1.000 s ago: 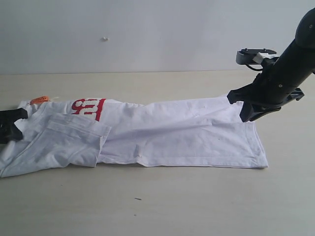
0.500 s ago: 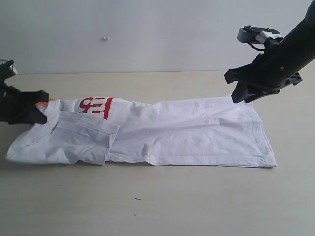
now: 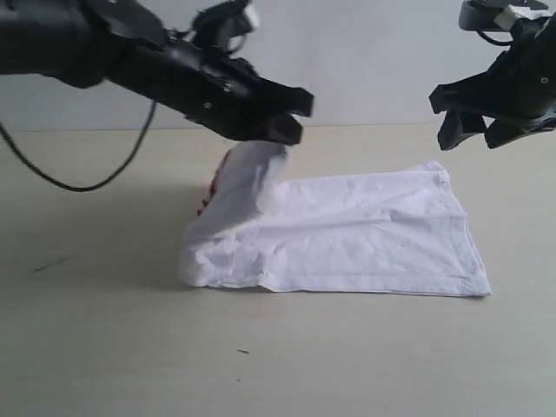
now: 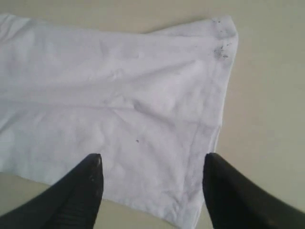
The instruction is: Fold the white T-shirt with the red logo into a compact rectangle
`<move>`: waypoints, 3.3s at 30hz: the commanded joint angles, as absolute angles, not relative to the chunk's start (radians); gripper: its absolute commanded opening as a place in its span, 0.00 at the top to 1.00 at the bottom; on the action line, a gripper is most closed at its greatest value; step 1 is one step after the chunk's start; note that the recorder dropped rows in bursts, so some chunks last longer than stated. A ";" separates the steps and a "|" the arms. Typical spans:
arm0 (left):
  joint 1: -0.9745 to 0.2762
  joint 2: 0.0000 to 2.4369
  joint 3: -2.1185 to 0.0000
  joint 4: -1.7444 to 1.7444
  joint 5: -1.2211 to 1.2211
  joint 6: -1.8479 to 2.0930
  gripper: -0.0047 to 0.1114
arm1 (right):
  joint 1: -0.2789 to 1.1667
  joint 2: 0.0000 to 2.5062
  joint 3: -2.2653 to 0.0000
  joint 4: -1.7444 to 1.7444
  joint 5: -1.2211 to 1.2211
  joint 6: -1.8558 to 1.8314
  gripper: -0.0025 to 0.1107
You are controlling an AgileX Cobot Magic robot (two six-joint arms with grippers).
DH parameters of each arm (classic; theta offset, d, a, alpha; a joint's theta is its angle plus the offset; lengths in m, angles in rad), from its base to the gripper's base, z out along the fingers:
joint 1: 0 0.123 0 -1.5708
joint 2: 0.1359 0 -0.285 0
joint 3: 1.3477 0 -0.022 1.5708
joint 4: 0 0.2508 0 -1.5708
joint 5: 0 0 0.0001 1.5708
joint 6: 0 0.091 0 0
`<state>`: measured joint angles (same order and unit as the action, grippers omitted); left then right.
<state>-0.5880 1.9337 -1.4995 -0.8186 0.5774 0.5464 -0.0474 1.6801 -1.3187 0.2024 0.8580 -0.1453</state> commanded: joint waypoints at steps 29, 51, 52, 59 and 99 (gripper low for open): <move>-0.481 1.939 -1.535 -0.270 0.688 0.198 0.50 | -0.048 2.034 -1.311 0.322 0.805 -0.258 0.45; -0.427 1.938 -1.409 -0.276 0.598 0.253 0.50 | -0.048 2.065 -1.313 0.341 0.769 -0.273 0.47; -0.427 1.938 -1.409 -0.278 0.598 0.253 0.50 | -0.048 2.050 -1.313 0.307 0.769 -0.240 0.46; -0.427 1.938 -1.409 -0.290 0.611 0.253 0.50 | -0.046 2.038 -1.313 0.418 0.785 -0.331 0.44; -0.427 1.938 -1.409 -0.290 0.603 0.253 0.50 | -0.046 2.090 -1.323 0.473 0.831 -0.393 0.50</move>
